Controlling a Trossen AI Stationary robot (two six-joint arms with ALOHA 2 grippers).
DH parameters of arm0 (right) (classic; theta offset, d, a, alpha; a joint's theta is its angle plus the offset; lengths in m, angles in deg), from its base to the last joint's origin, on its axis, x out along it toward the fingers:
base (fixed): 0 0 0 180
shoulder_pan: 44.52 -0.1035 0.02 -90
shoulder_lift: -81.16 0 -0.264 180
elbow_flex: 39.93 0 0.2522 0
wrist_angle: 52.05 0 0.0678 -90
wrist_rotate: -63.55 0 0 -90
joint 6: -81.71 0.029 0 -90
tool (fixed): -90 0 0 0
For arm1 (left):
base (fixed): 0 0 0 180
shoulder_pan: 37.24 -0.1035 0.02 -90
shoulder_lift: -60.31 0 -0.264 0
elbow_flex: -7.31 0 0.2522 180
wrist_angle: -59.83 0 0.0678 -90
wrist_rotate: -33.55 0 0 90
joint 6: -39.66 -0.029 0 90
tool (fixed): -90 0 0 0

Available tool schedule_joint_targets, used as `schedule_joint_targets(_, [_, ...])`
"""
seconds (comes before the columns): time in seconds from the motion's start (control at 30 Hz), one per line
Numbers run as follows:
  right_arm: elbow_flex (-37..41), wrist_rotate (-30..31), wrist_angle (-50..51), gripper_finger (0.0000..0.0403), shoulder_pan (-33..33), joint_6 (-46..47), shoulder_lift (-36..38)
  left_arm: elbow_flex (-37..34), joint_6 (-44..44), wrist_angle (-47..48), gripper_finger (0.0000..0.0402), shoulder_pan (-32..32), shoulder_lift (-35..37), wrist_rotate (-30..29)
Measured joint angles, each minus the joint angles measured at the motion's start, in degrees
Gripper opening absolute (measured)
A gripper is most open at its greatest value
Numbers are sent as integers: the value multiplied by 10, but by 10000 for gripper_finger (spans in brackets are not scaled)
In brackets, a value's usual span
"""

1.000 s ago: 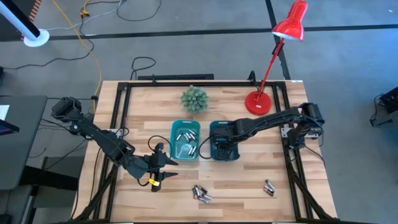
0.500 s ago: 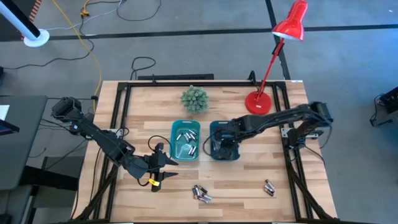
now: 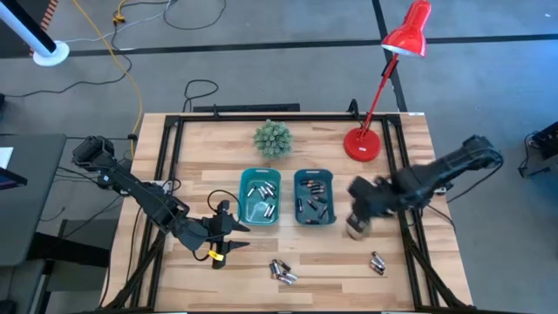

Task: Sort batteries
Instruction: Put the silver battery into the green bin

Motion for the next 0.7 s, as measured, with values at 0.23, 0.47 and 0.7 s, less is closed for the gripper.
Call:
schedule_joint_targets(0.23, [44,-13,44,132,-171,239,17,0,0,0,176,0,0,0])
schedule_joint_targets(0.47, [116,-33,-31,132,-273,423,17,0,0,0,176,0,0,0])
schedule_joint_targets(0.7, [147,-63,-80,132,-304,449,-33,0,0,0,176,0,0,0])
